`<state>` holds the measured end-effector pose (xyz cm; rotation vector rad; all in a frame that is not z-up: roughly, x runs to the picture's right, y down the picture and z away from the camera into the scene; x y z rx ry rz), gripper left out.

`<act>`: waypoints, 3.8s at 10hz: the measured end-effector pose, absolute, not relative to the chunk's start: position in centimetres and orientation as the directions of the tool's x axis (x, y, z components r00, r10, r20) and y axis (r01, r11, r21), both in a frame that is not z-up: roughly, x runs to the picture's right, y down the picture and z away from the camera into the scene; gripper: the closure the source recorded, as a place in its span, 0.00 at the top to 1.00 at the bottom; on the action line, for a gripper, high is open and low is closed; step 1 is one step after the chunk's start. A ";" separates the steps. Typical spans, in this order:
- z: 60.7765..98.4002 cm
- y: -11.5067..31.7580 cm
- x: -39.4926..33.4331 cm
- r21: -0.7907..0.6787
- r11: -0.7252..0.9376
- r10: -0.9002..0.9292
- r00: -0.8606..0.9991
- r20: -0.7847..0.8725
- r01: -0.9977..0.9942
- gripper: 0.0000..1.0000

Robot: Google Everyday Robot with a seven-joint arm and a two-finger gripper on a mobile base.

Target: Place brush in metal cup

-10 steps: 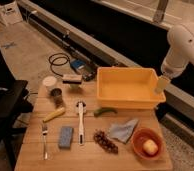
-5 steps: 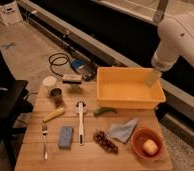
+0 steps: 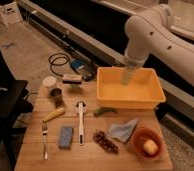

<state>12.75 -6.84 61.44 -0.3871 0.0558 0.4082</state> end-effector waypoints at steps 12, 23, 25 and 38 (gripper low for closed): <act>61.1 -6.7 3.6 -0.369 0.900 0.247 0.969 -0.005 -0.231 0.70; 67.2 4.0 -12.7 -0.530 0.841 0.180 0.979 0.091 -0.105 0.70; 67.6 4.7 -13.1 -0.548 0.830 0.184 0.979 0.084 -0.109 0.70; 76.5 11.0 -13.0 -0.617 0.719 0.290 0.945 -0.150 -0.319 0.70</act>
